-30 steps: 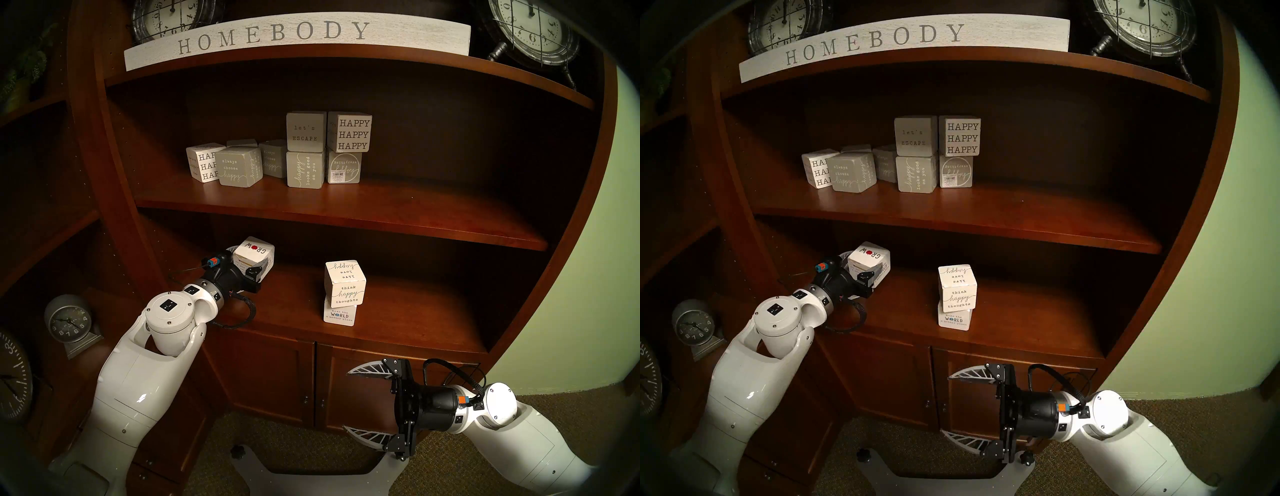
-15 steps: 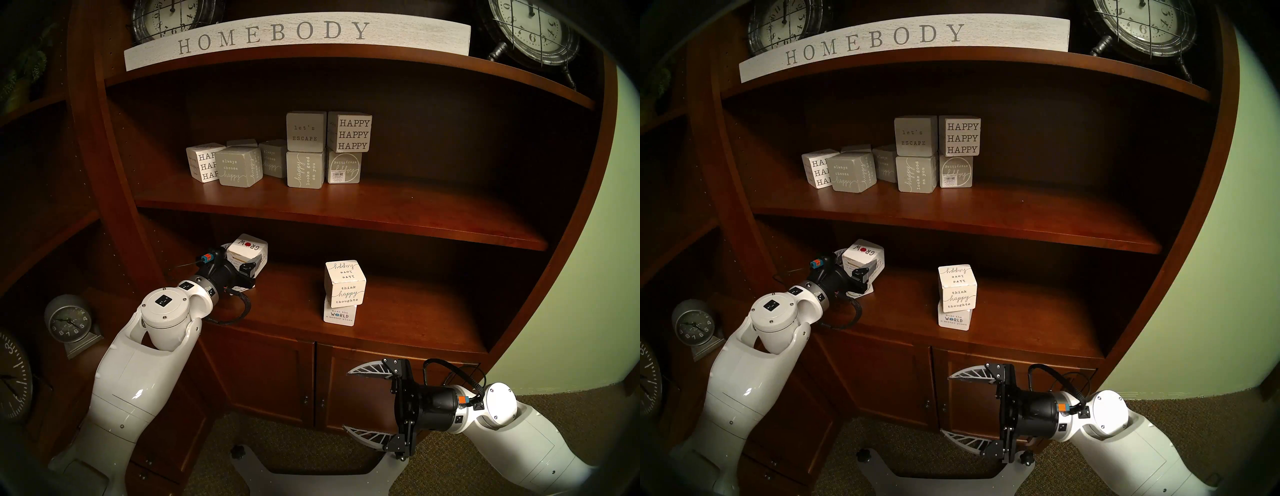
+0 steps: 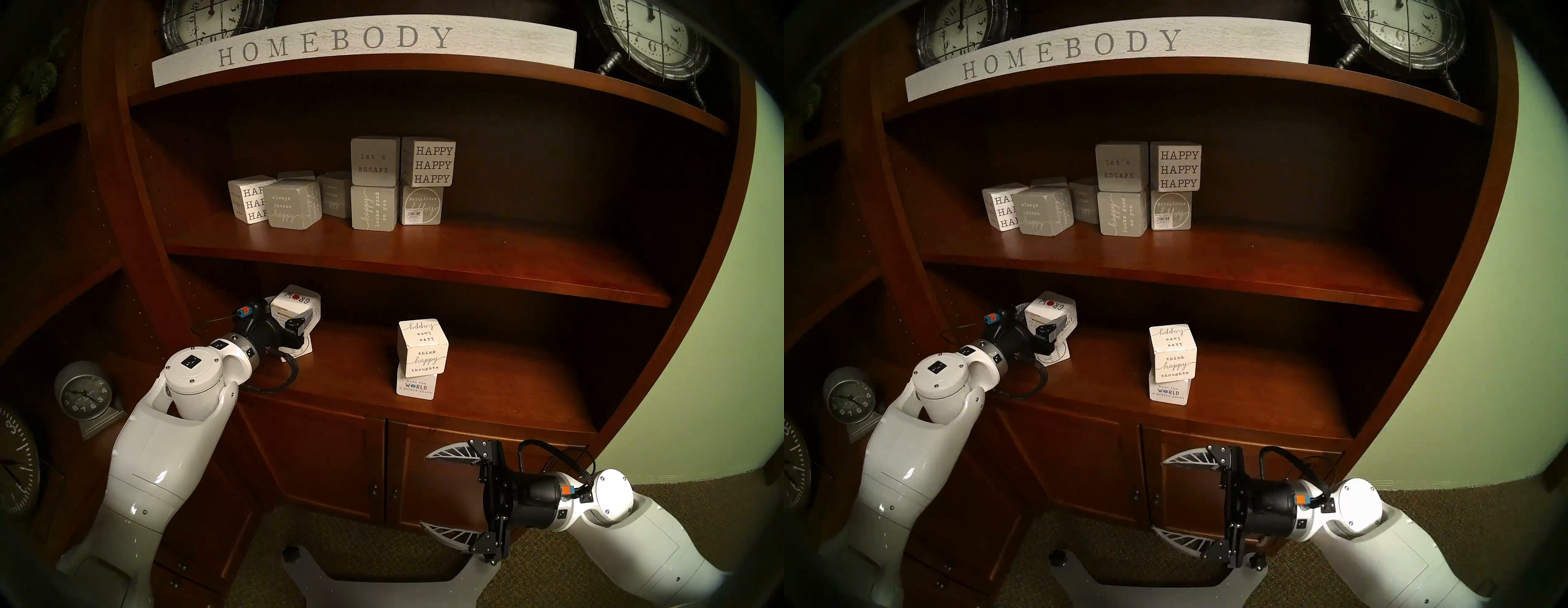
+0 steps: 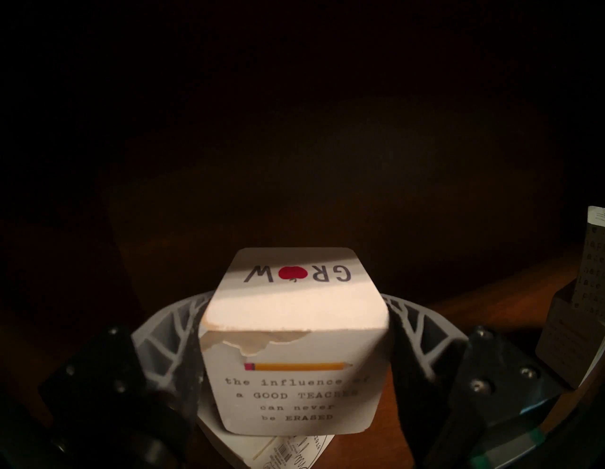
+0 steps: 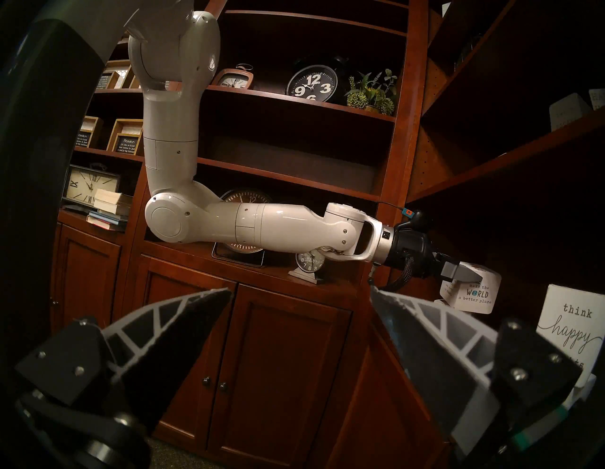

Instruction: Stack four cubes vertically into two groups

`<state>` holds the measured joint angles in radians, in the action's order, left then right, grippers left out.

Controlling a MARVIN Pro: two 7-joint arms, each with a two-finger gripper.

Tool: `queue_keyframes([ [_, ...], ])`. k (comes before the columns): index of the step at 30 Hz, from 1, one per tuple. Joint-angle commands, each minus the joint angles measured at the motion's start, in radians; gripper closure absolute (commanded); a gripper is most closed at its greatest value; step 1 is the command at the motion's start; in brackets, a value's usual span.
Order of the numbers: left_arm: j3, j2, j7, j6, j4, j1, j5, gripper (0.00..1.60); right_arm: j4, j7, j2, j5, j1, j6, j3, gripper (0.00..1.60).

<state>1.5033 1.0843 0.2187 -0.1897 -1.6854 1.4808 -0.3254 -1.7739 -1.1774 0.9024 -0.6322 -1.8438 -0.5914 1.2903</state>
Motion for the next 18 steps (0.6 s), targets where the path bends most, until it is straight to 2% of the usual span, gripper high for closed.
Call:
queue_keyframes([
  [1,0.023,-0.001,-0.015,0.004,-0.001,-0.035,-0.001,1.60,-0.012,0.002,0.003,-0.005,-0.002,0.003,-0.001,0.00],
  [7,0.025,0.010,-0.039,-0.028,0.012,-0.047,-0.002,1.60,-0.012,0.001,0.004,-0.005,-0.002,0.003,0.000,0.00],
  [18,0.024,0.020,-0.042,-0.035,0.023,-0.049,-0.022,1.60,-0.012,0.000,0.005,-0.004,-0.003,0.005,0.002,0.00],
])
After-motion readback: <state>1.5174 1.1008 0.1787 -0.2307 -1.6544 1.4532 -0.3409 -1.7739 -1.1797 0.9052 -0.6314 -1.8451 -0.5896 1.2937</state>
